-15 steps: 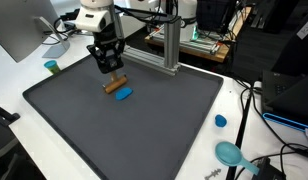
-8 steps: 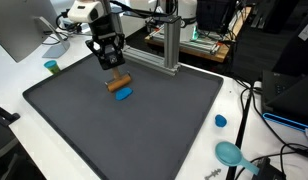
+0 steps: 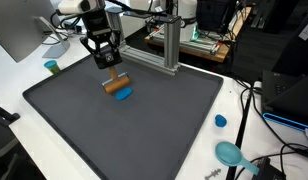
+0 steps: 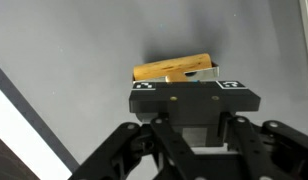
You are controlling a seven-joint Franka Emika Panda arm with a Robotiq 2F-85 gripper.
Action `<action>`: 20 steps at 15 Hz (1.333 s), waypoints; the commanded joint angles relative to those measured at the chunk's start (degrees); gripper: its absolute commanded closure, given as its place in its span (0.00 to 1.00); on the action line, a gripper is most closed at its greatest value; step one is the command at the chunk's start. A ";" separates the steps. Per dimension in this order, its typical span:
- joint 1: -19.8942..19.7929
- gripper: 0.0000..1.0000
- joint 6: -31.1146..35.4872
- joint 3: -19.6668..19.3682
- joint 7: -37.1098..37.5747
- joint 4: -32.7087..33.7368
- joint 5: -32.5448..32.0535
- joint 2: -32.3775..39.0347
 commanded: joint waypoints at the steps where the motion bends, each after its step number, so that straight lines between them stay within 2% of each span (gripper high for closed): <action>1: -0.79 0.78 -1.81 1.59 -5.39 1.20 4.42 -1.54; 8: -0.23 0.78 -3.84 1.64 -5.56 3.89 4.25 2.17; 11: -0.37 0.78 -1.13 1.78 -5.90 4.00 3.86 4.50; 15: -0.63 0.78 -3.99 2.39 -7.67 5.93 4.38 7.32; 16: 0.21 0.53 -2.66 1.61 -5.17 3.94 2.73 4.08; 17: 0.20 0.53 -3.13 1.66 -5.45 4.44 2.81 4.38; 18: 0.19 0.78 -3.48 1.68 -5.58 4.83 2.86 4.61; 20: 0.24 0.78 -3.39 2.06 -6.07 5.71 3.27 6.03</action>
